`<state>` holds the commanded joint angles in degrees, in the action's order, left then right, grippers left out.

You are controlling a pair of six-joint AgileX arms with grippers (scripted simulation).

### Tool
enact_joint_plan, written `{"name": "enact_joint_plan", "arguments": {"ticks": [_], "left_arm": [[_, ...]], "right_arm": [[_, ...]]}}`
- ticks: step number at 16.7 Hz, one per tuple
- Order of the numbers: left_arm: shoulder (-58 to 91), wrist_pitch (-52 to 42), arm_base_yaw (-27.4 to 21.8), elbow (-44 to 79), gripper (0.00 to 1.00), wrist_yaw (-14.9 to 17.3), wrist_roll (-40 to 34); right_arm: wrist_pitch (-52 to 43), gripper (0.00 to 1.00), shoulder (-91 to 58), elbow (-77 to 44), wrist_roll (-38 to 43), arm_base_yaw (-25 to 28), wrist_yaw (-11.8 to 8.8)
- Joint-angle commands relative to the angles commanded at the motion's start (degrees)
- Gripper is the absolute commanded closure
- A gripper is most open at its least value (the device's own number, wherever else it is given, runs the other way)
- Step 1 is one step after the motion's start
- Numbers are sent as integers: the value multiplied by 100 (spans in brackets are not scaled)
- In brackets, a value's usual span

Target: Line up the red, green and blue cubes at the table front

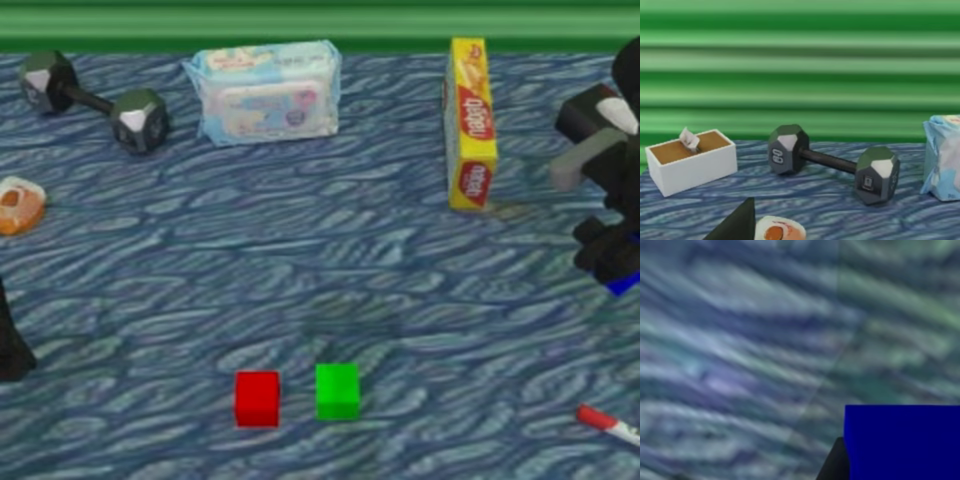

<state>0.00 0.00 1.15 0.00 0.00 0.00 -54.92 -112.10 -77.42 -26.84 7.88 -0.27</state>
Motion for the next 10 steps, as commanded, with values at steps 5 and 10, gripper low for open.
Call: {"name": "enact_joint_plan", "arguments": {"ticks": [5, 10], "left_arm": [[0, 0, 0, 0, 0, 0, 0], [0, 0, 0, 0, 0, 0, 0]], "right_arm": [[-71, 100, 22, -13, 898, 510, 7], [-199, 100, 161, 111, 3055, 1502, 17]]}}
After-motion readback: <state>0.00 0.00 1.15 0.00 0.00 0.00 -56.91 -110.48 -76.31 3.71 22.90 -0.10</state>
